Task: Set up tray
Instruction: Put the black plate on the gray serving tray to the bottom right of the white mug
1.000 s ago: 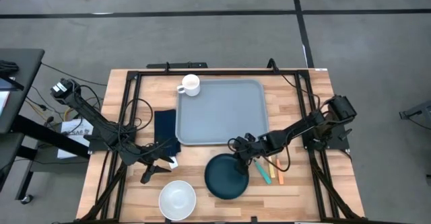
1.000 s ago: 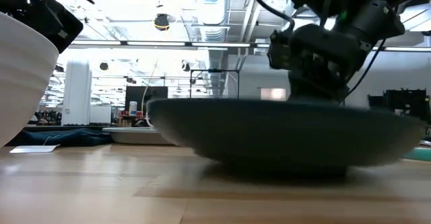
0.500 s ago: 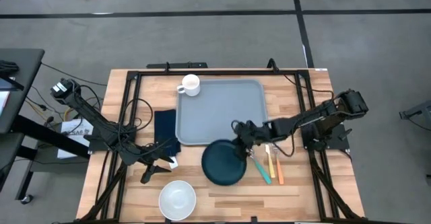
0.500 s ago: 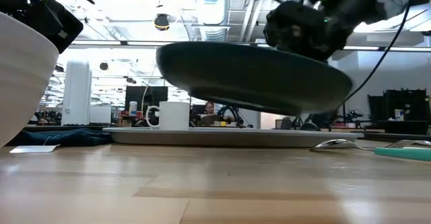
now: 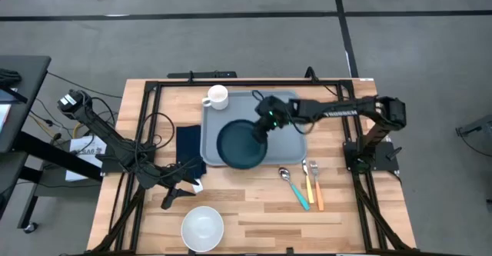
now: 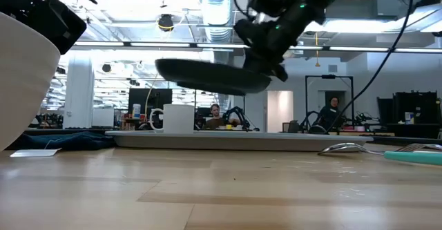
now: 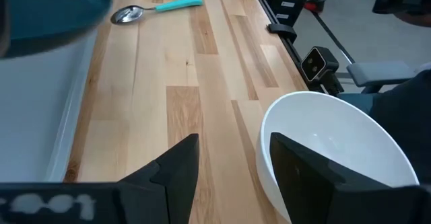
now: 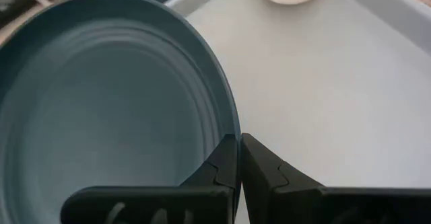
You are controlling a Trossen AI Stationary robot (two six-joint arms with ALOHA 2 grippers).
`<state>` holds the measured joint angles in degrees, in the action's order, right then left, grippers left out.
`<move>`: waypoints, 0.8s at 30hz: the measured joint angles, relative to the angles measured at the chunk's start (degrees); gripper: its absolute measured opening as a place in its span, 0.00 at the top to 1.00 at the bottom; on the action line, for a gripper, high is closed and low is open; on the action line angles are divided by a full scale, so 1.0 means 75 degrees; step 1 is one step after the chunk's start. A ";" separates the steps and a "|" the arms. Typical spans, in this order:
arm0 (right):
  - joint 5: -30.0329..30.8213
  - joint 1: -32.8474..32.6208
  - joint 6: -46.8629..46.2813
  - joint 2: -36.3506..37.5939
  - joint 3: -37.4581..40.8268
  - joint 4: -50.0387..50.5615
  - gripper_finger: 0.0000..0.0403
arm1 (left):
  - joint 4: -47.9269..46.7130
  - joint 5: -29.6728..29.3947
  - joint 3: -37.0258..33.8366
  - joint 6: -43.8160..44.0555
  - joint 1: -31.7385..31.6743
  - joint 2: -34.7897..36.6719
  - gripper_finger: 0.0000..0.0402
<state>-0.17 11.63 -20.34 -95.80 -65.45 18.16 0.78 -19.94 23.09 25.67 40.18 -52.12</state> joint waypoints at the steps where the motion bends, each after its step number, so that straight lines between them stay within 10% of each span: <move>1: -0.0082 0.0143 0.0093 -0.0182 -0.0207 0.0136 1.00 | 0.0000 0.0000 0.0000 0.0000 0.0000 0.0000 0.57; 24: -0.1197 0.1210 0.0807 -0.3033 -0.2386 0.0722 1.00 | -0.0061 0.0023 0.0000 -0.0157 0.0003 -0.0003 0.57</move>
<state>-9.14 20.70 -14.29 -118.54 -83.35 23.58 0.32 -19.77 23.09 24.49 40.21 -52.14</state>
